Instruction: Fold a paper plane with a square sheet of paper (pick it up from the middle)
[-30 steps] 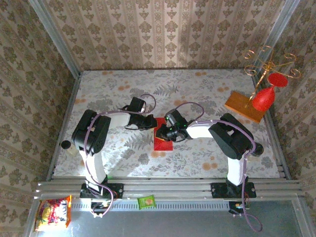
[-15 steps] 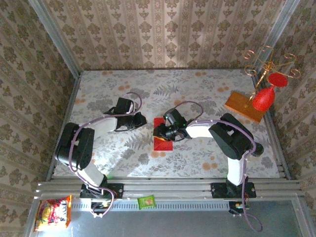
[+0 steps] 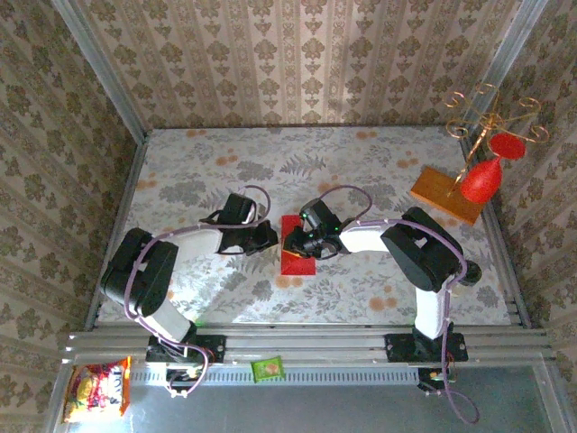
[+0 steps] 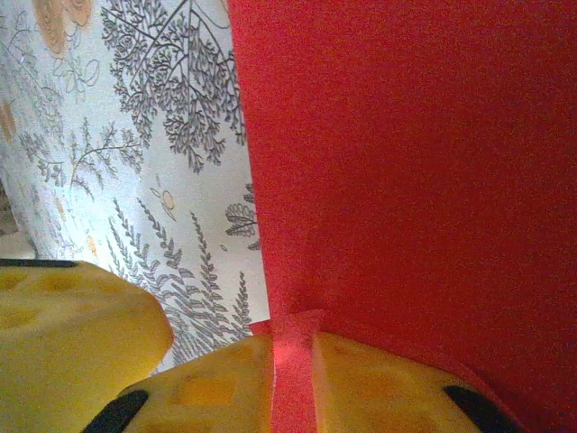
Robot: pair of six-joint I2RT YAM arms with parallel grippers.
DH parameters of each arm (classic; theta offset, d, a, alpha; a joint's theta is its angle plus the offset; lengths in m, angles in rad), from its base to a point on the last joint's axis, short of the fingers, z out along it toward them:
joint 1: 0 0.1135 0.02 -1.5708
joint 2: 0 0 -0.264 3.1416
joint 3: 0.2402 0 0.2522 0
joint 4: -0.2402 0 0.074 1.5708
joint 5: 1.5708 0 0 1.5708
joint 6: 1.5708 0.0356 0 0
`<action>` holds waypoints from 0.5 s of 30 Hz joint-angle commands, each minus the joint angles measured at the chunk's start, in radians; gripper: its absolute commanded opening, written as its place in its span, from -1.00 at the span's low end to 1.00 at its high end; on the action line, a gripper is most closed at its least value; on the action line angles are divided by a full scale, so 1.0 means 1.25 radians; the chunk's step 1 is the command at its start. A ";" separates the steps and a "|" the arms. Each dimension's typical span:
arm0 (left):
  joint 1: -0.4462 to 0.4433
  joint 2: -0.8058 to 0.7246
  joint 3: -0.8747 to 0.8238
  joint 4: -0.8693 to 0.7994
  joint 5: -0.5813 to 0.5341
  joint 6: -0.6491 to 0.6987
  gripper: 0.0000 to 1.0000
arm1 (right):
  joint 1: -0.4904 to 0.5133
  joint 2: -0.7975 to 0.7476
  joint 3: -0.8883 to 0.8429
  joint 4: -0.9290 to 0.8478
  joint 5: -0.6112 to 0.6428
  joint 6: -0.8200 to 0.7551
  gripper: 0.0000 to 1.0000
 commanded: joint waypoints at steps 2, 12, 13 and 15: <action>-0.017 0.011 -0.006 0.031 0.015 -0.021 -1.00 | -0.004 0.023 -0.029 -0.080 0.060 -0.022 -0.64; -0.031 0.047 0.015 0.038 0.022 -0.018 -1.00 | -0.003 0.028 -0.027 -0.080 0.052 -0.027 -0.84; -0.032 0.050 0.017 0.038 0.023 -0.018 -1.00 | -0.003 0.028 -0.026 -0.079 0.051 -0.027 -0.84; -0.034 0.057 0.021 0.037 0.025 -0.016 -1.00 | -0.003 0.028 -0.026 -0.079 0.050 -0.026 -0.85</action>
